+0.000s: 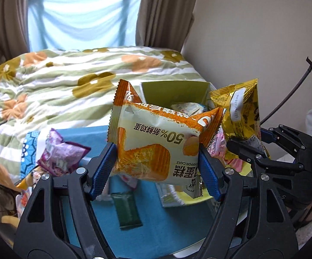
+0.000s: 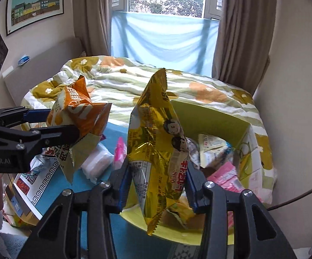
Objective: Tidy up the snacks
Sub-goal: 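Carry both bags over the cardboard box and open both tools to drop them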
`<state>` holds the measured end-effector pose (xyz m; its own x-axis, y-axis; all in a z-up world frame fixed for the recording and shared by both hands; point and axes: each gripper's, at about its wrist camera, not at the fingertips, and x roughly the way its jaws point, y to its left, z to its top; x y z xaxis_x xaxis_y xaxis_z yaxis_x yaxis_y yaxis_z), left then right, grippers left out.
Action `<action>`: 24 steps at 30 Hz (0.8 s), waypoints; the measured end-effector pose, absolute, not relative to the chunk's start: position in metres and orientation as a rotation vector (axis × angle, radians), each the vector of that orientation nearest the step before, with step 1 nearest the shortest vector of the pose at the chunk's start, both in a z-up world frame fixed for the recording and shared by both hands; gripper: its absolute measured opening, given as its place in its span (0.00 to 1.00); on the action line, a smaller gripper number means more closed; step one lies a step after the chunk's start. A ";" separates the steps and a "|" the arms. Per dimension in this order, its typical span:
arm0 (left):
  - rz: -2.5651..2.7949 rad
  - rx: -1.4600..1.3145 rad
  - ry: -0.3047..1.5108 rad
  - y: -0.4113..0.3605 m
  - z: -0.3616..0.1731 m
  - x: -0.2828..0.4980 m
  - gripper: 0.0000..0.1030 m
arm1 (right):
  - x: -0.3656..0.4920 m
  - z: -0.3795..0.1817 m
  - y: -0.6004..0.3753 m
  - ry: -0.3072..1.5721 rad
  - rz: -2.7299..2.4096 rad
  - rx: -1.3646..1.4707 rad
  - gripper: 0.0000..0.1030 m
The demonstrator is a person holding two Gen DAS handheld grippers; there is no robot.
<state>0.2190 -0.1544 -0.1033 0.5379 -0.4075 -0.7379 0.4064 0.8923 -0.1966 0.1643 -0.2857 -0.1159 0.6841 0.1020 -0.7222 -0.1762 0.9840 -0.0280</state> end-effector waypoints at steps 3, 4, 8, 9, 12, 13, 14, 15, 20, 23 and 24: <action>-0.505 -0.009 0.915 -0.190 -0.116 0.228 0.69 | 0.163 -0.115 -0.318 0.808 0.122 -0.078 0.39; -0.510 -0.010 0.927 -0.201 -0.122 0.229 0.69 | 0.162 -0.115 -0.330 0.809 0.113 -0.074 0.39; -0.511 0.004 0.973 -0.239 -0.143 0.234 0.69 | 0.162 -0.117 -0.363 0.814 0.088 -0.066 0.39; -0.504 0.004 0.988 -0.245 -0.149 0.235 0.70 | 0.163 -0.117 -0.370 0.816 0.086 -0.063 0.39; -0.473 0.001 1.031 -0.259 -0.163 0.241 0.77 | 0.165 -0.119 -0.389 0.825 0.093 -0.051 0.39; -0.460 0.003 1.034 -0.261 -0.165 0.242 0.80 | 0.167 -0.119 -0.393 0.827 0.099 -0.051 0.39; -0.446 0.004 1.033 -0.259 -0.167 0.241 0.89 | 0.168 -0.120 -0.396 0.827 0.104 -0.053 0.39; -0.432 0.005 1.027 -0.259 -0.167 0.240 0.95 | 0.168 -0.121 -0.396 0.828 0.111 -0.055 0.39; -0.360 -0.015 1.023 -0.243 -0.167 0.228 0.96 | 0.174 -0.129 -0.399 0.842 0.162 -0.053 0.39; -0.319 -0.031 1.022 -0.231 -0.163 0.221 0.96 | 0.179 -0.132 -0.398 0.852 0.210 -0.028 0.39; -0.306 -0.037 1.021 -0.228 -0.161 0.218 0.96 | 0.181 -0.132 -0.396 0.858 0.228 -0.018 0.39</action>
<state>0.2183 -0.2281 -0.1610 0.4833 -0.2685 -0.8333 0.2344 0.9568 -0.1723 0.1810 -0.3964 -0.1319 0.6308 0.1922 -0.7518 -0.2063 0.9755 0.0763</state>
